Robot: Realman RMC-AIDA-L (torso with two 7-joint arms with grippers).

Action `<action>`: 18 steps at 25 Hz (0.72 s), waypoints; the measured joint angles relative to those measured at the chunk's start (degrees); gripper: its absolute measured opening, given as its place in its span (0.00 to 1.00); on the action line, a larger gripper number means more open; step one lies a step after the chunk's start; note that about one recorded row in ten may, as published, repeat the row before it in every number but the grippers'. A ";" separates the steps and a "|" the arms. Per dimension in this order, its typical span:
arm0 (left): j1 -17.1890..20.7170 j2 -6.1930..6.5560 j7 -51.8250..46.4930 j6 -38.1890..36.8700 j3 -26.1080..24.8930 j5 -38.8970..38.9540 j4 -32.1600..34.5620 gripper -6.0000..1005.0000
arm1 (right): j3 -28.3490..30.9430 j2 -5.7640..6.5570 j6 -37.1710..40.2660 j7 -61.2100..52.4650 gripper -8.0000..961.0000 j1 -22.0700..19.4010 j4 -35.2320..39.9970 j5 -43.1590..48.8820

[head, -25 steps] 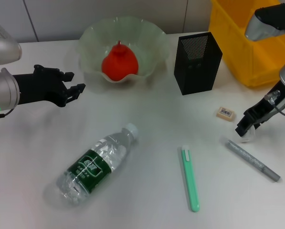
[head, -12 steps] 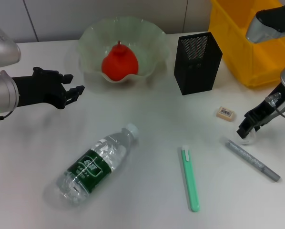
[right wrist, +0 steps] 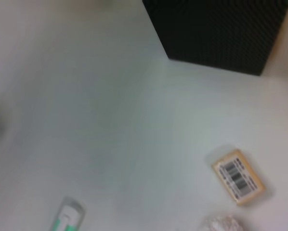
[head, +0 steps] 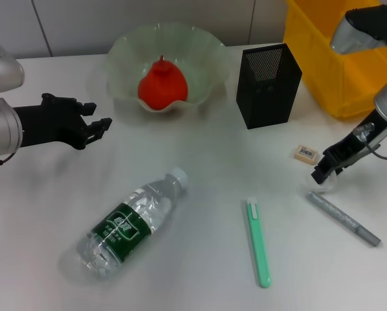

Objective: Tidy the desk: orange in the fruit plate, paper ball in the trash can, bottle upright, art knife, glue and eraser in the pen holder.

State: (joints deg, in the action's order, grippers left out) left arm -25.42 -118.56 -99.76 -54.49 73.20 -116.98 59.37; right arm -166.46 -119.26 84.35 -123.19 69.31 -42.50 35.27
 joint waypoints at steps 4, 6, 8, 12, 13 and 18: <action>0.13 0.00 0.00 0.00 -0.09 0.00 -0.03 0.39 | 0.00 0.07 1.56 1.01 0.35 0.28 -1.99 -1.41; 0.13 0.00 0.00 0.00 -0.09 0.00 -0.04 0.39 | 0.00 0.06 3.09 1.93 0.35 0.70 -3.98 -2.70; 0.13 0.01 0.00 0.00 -0.09 0.01 -0.04 0.39 | -0.04 0.08 6.55 3.82 0.35 1.35 -8.65 -6.15; 0.10 0.06 0.00 0.03 -0.08 0.01 0.03 0.39 | -0.07 0.10 10.43 5.73 0.35 2.37 -14.74 -8.96; 0.05 0.08 0.00 0.12 -0.09 0.00 0.03 0.39 | -0.08 0.11 12.49 6.70 0.35 3.00 -18.41 -10.34; -0.19 0.15 0.00 0.28 -0.16 0.00 0.16 0.39 | -0.17 0.19 16.21 8.95 0.35 4.78 -27.75 -12.53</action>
State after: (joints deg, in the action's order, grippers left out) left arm -25.61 -118.41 -99.76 -54.21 73.04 -116.98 59.53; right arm -166.63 -119.07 100.56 -114.24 74.09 -70.25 22.74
